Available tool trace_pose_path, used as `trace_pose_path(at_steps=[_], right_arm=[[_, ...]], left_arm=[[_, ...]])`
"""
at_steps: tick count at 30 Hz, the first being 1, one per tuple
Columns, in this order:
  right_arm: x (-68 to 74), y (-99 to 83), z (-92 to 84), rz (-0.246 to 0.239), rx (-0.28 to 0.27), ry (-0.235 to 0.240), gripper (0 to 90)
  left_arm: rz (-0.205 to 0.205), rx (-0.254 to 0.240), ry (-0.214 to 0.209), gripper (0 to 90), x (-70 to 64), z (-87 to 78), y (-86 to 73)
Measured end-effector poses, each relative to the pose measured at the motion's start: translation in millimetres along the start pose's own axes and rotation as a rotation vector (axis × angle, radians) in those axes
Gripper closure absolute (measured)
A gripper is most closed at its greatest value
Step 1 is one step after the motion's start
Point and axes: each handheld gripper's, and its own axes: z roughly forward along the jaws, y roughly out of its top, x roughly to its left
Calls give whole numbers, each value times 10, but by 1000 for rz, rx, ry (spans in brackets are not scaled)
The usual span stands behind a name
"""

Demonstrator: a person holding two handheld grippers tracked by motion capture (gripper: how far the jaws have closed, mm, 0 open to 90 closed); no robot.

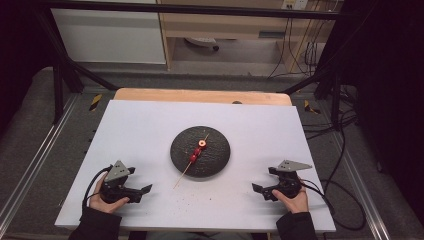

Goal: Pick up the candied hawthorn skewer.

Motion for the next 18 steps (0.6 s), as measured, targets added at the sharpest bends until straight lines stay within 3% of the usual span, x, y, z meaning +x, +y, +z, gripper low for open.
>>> trace_pose_path(at_steps=[18], right_arm=[[9,5,-16,5,-2,-2,11]], left_arm=[[13,2,-11,77,-79,22,57]])
